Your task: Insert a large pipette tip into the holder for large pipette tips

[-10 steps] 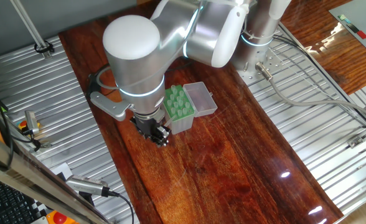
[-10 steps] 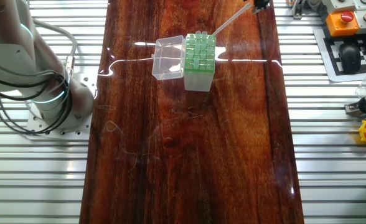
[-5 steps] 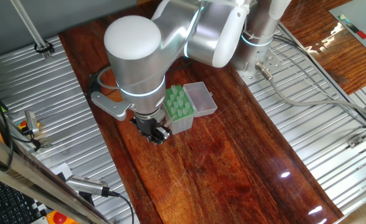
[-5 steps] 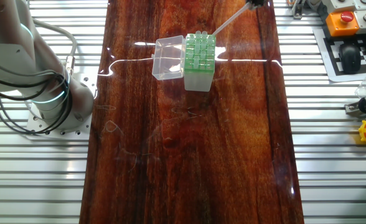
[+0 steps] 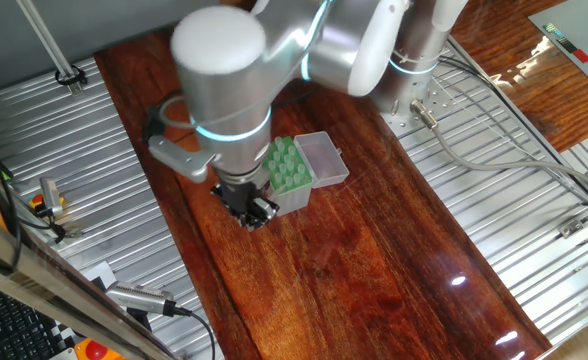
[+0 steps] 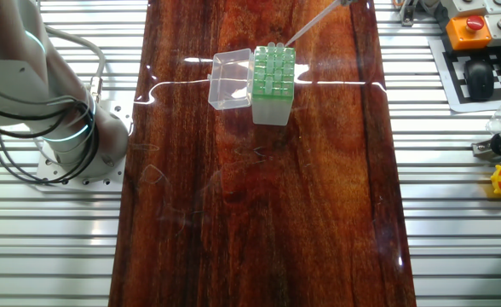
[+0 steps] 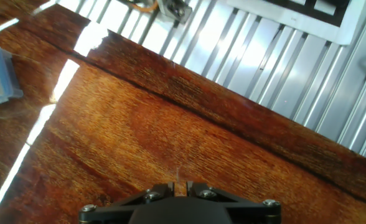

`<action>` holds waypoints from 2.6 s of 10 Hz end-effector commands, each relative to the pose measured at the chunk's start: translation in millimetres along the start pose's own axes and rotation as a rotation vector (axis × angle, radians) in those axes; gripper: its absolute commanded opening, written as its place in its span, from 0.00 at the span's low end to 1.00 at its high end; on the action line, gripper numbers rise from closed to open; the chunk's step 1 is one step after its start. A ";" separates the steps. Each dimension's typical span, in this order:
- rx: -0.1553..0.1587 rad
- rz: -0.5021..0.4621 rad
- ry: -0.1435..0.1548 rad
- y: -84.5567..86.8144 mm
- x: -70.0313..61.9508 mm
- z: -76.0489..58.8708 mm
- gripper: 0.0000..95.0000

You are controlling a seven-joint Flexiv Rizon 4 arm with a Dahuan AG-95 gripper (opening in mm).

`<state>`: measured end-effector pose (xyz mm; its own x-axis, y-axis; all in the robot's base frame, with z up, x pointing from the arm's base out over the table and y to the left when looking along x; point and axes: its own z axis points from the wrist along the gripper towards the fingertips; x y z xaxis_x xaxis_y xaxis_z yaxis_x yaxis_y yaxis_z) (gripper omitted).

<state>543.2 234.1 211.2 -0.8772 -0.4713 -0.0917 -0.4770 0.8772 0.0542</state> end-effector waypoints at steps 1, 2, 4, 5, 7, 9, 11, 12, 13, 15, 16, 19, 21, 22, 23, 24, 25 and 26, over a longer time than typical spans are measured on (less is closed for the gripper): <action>0.002 -0.005 -0.025 3.7 -0.2 -7.4 0.00; 0.003 -0.007 -0.029 3.9 -0.6 -8.1 0.00; 0.014 -0.029 -0.043 3.0 -2.9 -10.0 0.00; 0.017 -0.038 -0.047 1.4 -4.9 -12.4 0.00; 0.022 -0.049 -0.055 -1.3 -5.6 -15.2 0.00; 0.026 -0.052 -0.070 -1.8 -5.3 -15.3 0.00; 0.031 -0.056 -0.079 -2.1 -5.3 -14.8 0.00; 0.030 -0.056 -0.090 -2.3 -5.3 -14.5 0.00; 0.028 -0.054 -0.100 -2.3 -5.4 -14.3 0.00; 0.027 -0.048 -0.105 -1.7 -6.1 -13.6 0.00; 0.028 -0.047 -0.107 -1.6 -6.0 -13.2 0.00; 0.030 -0.049 -0.116 -1.6 -3.6 -11.9 0.00; 0.032 -0.048 -0.121 -1.4 -1.5 -10.9 0.00; 0.034 -0.048 -0.128 -1.3 0.5 -10.1 0.00; 0.035 -0.048 -0.137 -1.1 2.0 -9.5 0.00; 0.037 -0.048 -0.145 -1.1 2.8 -9.3 0.00; 0.038 -0.049 -0.149 -1.1 2.9 -9.3 0.00; 0.042 -0.051 -0.154 -1.0 3.0 -9.3 0.00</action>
<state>539.4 230.7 220.6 -0.8311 -0.4990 -0.2454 -0.5156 0.8568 0.0039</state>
